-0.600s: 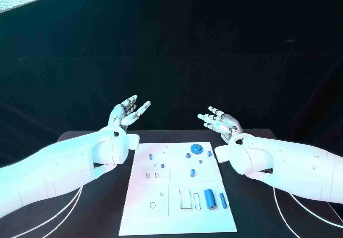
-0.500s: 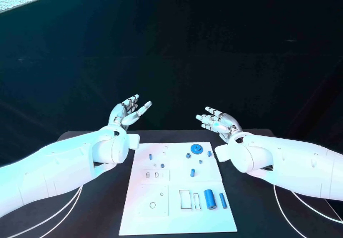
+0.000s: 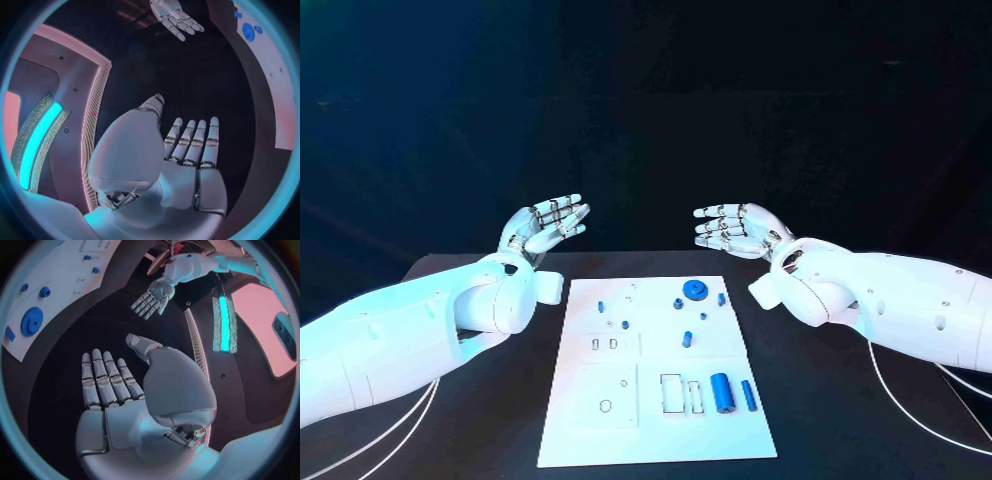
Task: Assemble the parts on the task board
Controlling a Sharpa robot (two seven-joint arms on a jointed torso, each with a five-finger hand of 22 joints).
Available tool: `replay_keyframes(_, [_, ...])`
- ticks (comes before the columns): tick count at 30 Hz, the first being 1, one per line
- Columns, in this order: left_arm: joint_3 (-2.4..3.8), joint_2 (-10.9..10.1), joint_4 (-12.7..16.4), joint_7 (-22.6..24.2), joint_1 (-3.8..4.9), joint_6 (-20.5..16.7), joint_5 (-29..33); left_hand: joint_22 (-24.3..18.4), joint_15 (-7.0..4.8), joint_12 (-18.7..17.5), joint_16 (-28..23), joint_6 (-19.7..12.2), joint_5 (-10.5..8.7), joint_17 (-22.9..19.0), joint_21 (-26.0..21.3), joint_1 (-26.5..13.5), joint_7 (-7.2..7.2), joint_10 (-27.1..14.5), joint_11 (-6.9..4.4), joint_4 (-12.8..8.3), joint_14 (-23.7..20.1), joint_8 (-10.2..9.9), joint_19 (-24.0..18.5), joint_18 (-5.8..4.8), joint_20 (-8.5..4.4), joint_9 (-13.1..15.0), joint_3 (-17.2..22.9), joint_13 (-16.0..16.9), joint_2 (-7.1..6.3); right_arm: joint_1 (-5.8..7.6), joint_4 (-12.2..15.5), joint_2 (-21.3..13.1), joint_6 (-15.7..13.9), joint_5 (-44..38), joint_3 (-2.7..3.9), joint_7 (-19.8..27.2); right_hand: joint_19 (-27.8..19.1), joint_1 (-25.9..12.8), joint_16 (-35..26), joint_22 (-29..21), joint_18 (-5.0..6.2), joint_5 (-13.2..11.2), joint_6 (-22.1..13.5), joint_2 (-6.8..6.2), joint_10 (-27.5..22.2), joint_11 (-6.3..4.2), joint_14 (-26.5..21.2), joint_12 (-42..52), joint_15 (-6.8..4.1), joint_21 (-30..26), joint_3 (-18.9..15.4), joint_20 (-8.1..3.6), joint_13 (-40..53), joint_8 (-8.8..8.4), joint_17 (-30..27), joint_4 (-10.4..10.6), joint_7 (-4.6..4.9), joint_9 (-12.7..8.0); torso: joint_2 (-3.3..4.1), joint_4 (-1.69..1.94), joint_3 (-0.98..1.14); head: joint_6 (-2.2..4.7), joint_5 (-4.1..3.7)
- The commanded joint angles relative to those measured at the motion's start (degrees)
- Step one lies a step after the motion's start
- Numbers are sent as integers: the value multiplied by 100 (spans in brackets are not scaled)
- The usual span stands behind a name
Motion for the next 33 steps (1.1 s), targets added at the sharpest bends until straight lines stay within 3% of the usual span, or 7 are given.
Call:
replay_keyframes(1, [6, -66, 106, 80, 13, 266, -87, 64, -96, 77, 242, 401, -38, 142, 198, 75, 522, 777, -23, -11, 839, 98, 552, 149, -7, 57, 60, 35, -7, 55, 22, -31, -2, -1571, 7, -255, 1128, 176, 231, 94, 255, -22, 1299, -138, 1184, -200, 1141, 6, -252, 371, 244, -57, 23, 292, 106, -248, 491, 190, 102, 35, -24, -3, -41])
replay_keyframes(5, [6, -153, 245, 99, 14, 289, -131, 91, -227, 107, 390, 1027, -38, 248, 374, 142, 488, 1339, -136, -25, 1231, 247, 946, 301, -16, 145, 159, 50, -40, 114, 32, -50, 69, -2216, 9, -470, 1234, 169, 245, 84, 259, -56, 1400, -200, 1308, -237, 1273, -42, -291, 392, 287, -88, 22, 286, 107, -262, 455, 181, 179, 68, -40, 7, -70])
replay_keyframes(12, [7, -349, 563, 97, 14, 433, -179, 107, -372, 73, 580, 1287, -41, 479, 555, 173, 420, 1759, -245, -25, 1727, 330, 1346, 351, -85, 170, 326, 57, -110, 176, 63, -43, 336, -3582, 12, -1076, 1877, 126, 551, 187, 263, -136, 1818, -387, 1926, -460, 2122, -89, -585, 725, 360, -368, 36, 368, 312, -227, 258, 199, 296, 116, -69, 11, -107])
replay_keyframes(17, [7, -459, 809, 105, 13, 525, -253, 117, -392, 37, 604, 1292, -41, 535, 608, 176, 413, 1787, -254, -29, 1799, 328, 1449, 354, -114, 166, 363, 54, -132, 187, 84, -6, 549, -4552, 13, -1535, 2499, 153, 978, 423, 258, -224, 1979, -508, 2161, -605, 2913, -111, -847, 1209, 183, -656, 37, 381, 680, -202, 149, 205, 382, 158, -95, 17, -140])
replay_keyframes(20, [7, -517, 952, 103, 12, 567, -272, 117, -392, 36, 604, 1292, -41, 536, 609, 177, 412, 1787, -254, -30, 1800, 328, 1453, 354, -115, 166, 364, 54, -133, 188, 80, 25, 632, -4940, 14, -1718, 3070, 187, 1596, 811, 242, -173, 2161, -551, 2430, -750, 3691, -115, -1068, 1889, -37, -973, 48, 388, 1196, -168, 35, 221, 431, 182, -108, 18, -155])
replay_keyframes(29, [8, -682, 1313, 79, 12, 662, -252, 118, -387, 15, 586, 1280, -45, 547, 624, 174, 418, 1780, -250, -31, 1780, 320, 1481, 350, -123, 161, 371, 51, -151, 164, -18, 159, 725, -5526, 12, -2001, 3293, 128, 3306, 1579, 221, 22, 2279, -701, 2158, -745, 3992, -128, -1122, 2965, -28, -1089, 54, 226, 2561, 28, 35, 226, 558, 237, -158, 24, -216])
replay_keyframes(33, [11, -726, 1400, 68, 12, 682, -223, 117, -384, 6, 576, 1275, -46, 550, 626, 171, 422, 1776, -247, -29, 1767, 317, 1487, 349, -124, 159, 374, 50, -154, 153, -52, 210, 720, -5587, 12, -2043, 3358, 131, 5275, 1902, 231, 36, 2279, -722, 2008, -728, 4211, -116, -1098, 3384, -32, -1044, 73, 158, 4549, 124, 37, 235, 596, 258, -168, 25, -232])
